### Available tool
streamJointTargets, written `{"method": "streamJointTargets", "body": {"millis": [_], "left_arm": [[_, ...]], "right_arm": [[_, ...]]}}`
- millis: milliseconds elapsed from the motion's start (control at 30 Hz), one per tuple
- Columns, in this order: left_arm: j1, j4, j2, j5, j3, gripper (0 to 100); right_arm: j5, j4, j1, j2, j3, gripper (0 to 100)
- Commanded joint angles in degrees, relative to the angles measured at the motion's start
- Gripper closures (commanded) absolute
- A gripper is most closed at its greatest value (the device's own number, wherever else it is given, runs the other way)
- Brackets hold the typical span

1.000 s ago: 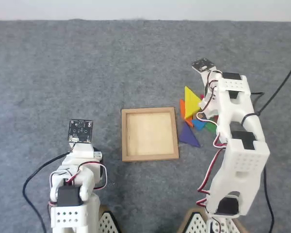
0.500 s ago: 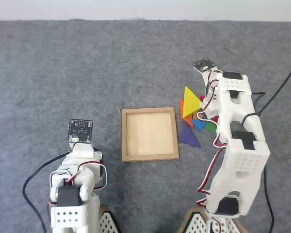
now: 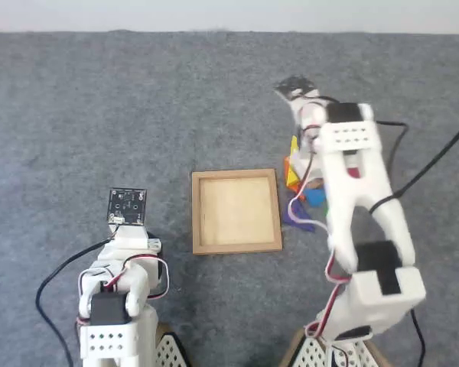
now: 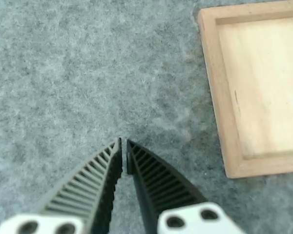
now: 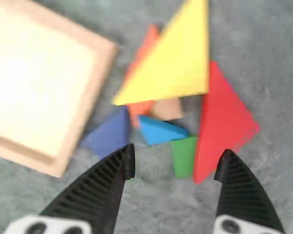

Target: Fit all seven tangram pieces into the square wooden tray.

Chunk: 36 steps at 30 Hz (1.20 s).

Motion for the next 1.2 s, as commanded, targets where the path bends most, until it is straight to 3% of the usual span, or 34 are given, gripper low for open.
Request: {"method": "streamJointTargets", "body": {"millis": [0,267,933,1167], "left_arm": [[0.4,-0.1,-0.6,-0.2,-0.7,98],[0.4,-0.1,-0.6,-0.2,-0.7,98],[0.4,-0.1,-0.6,-0.2,-0.7,98],[0.4,-0.1,-0.6,-0.2,-0.7,98]], "right_arm": [[2.4,-0.7,0.3,-4.9,0.4,72.8],[8.4,-6.9,8.4,9.1,-1.0,61.8],[9.2,-6.0,10.2,30.9,-17.8,61.9],[7.5,-4.4,12.2,31.1,-17.8,69.3]]}}
